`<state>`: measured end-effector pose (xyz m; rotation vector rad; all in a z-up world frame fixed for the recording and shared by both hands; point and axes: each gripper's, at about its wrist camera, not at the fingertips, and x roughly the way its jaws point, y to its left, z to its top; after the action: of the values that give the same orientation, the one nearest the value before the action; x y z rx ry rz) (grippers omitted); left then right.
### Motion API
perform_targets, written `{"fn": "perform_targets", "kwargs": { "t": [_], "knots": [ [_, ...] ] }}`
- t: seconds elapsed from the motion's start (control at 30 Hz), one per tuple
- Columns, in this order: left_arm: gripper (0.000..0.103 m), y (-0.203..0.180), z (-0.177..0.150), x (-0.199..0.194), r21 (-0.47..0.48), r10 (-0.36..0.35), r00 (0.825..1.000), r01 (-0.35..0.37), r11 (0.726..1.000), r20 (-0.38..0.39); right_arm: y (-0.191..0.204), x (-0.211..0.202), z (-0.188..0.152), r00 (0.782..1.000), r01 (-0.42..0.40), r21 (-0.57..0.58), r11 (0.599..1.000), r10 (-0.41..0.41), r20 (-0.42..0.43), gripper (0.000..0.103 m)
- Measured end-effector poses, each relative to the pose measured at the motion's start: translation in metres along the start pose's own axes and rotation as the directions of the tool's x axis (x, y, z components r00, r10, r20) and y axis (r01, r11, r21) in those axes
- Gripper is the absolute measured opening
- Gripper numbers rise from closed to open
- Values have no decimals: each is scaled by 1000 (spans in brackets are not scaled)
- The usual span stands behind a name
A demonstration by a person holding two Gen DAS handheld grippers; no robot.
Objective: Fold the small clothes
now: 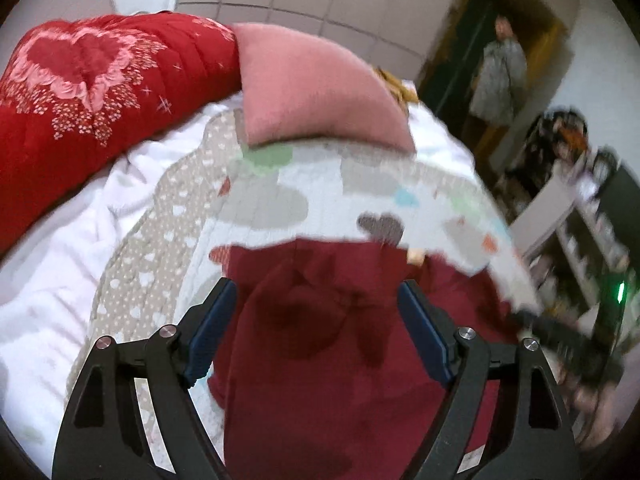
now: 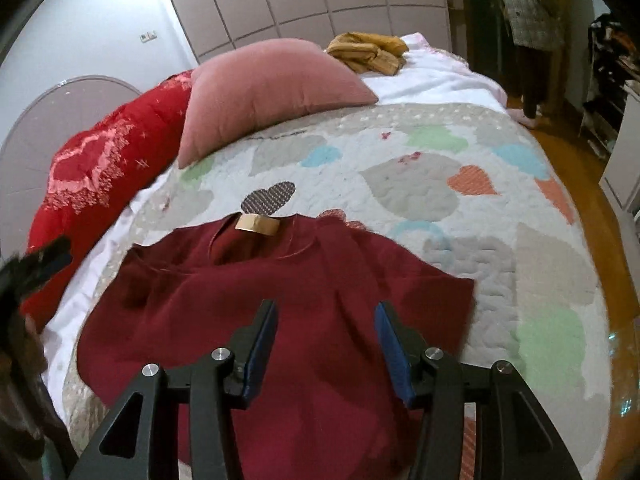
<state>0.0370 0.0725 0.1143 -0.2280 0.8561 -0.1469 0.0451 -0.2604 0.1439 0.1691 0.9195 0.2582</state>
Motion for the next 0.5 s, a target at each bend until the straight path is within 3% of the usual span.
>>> {"fn": "perform_targets", "kwargs": {
  "t": [0.07,0.13,0.2,0.27,0.37,0.43,0.5],
  "knots": [
    [83,-5,-11,17,53,49,998,-47,997,-34,-2,19,4,998,60,5,998,-60,-7,49],
    [83,-5,-20,38,99,151,987,-145,984,-55,-5,36,9,995,94,14,995,-94,-9,42],
    [82,1,-23,55,113,234,970,-225,968,-65,-6,49,11,998,66,6,998,-66,-19,8],
    [82,9,-21,58,98,225,972,-219,971,-65,-7,50,13,995,101,-15,995,-101,9,7],
    [82,18,-18,49,57,181,983,-179,982,-35,-25,28,20,981,149,26,989,-151,118,7],
    [82,22,-18,50,44,187,981,-185,982,-45,-38,36,23,985,146,61,987,-150,80,7],
    [82,28,-23,52,21,195,978,-194,981,-71,-41,63,20,986,156,46,987,-153,-61,7]
  ]
}}
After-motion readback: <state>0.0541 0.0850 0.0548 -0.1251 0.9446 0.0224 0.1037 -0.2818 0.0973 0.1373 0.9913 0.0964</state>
